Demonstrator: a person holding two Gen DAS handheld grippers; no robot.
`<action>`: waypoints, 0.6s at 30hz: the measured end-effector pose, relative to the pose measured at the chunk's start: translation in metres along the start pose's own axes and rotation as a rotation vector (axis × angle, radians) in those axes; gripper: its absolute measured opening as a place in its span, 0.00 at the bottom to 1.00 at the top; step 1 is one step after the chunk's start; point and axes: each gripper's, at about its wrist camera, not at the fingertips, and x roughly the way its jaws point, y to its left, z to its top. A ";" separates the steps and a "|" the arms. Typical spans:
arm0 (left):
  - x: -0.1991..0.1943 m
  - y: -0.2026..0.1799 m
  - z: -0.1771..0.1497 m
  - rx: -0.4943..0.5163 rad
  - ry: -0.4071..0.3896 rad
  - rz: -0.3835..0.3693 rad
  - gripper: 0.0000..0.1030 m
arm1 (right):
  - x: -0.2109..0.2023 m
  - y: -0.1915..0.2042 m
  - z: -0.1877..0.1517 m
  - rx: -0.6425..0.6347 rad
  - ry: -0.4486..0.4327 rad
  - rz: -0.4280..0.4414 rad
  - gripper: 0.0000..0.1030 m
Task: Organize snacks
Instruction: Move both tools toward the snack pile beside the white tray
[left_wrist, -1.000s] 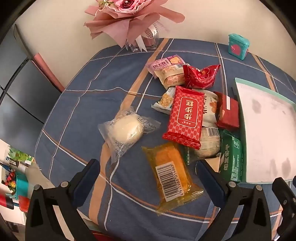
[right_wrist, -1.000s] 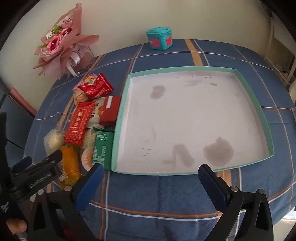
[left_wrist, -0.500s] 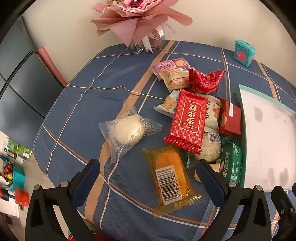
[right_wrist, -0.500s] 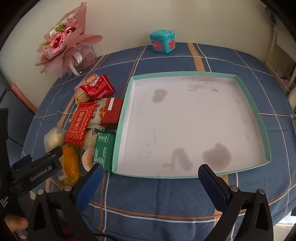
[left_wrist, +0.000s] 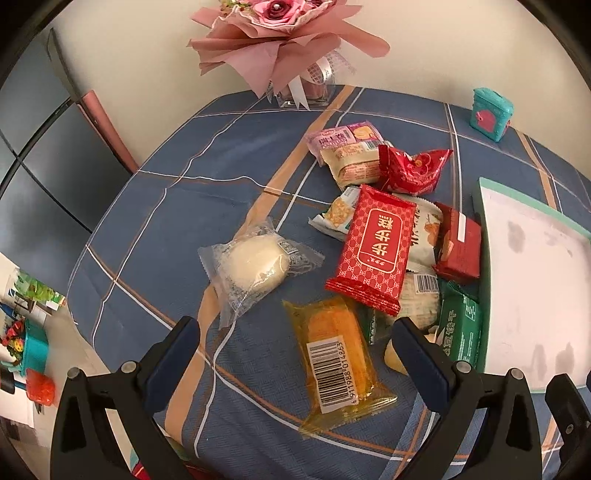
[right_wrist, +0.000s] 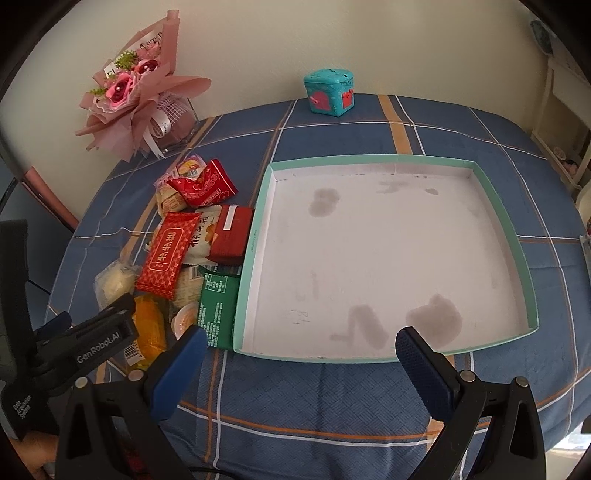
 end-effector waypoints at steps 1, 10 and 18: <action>0.000 0.001 0.000 -0.008 -0.003 -0.002 1.00 | 0.000 -0.001 0.001 0.003 0.000 0.001 1.00; -0.003 -0.001 0.001 -0.002 -0.018 -0.001 1.00 | -0.003 -0.002 0.002 0.016 -0.011 0.006 1.00; -0.003 -0.004 0.002 0.014 -0.020 -0.034 1.00 | 0.000 -0.003 0.003 0.021 -0.004 -0.006 1.00</action>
